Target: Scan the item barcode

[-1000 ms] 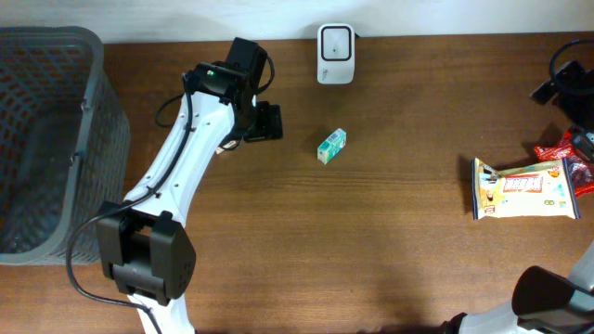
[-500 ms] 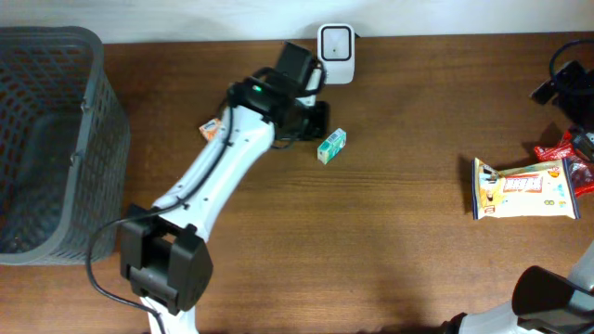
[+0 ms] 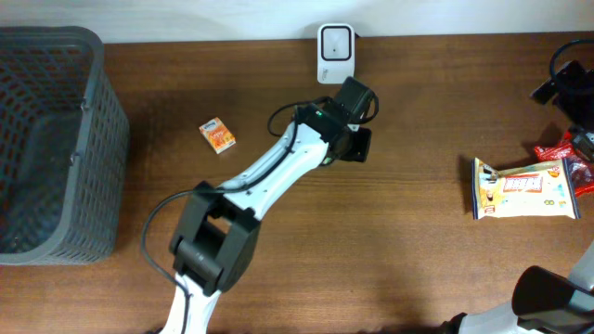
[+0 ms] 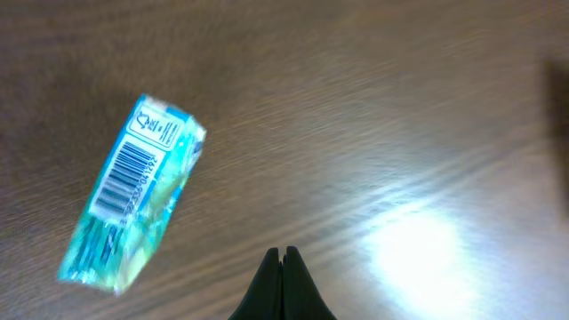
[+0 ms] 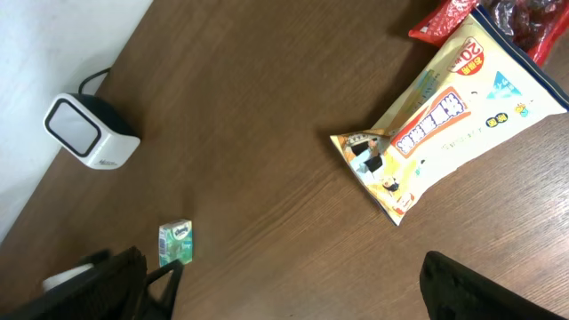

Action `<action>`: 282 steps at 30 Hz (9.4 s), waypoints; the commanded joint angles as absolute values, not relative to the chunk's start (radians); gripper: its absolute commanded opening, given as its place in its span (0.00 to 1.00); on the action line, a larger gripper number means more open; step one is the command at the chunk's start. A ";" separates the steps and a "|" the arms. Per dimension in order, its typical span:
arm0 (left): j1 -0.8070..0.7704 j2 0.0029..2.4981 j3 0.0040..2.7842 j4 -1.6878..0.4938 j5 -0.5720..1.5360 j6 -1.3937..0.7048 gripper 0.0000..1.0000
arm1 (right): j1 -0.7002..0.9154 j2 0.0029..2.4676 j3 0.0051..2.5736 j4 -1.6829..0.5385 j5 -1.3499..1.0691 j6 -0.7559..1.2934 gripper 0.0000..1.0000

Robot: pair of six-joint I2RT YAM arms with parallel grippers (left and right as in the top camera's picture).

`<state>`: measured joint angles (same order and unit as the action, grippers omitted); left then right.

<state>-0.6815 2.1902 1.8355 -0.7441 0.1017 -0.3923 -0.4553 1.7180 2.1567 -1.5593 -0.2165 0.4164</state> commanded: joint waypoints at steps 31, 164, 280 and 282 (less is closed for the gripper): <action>-0.579 2.197 1.906 -0.841 -0.594 -0.387 0.00 | -0.451 1.713 2.156 -1.560 -0.225 0.421 0.98; -0.331 1.977 1.905 -1.190 -0.351 -0.388 0.99 | 0.215 2.207 1.725 -0.825 -0.373 0.341 0.04; -0.216 2.015 1.899 -1.189 -0.249 -0.388 0.93 | -0.313 1.859 1.999 -1.340 -0.321 0.495 0.98; -0.200 2.043 1.899 -1.184 -0.192 -0.388 0.92 | -0.276 1.859 1.999 -1.340 -0.321 0.495 0.98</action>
<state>-0.2321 1.9923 1.8999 -1.1896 -0.2642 -0.3859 -0.3298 1.8645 1.9915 -1.3357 -0.2901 0.4973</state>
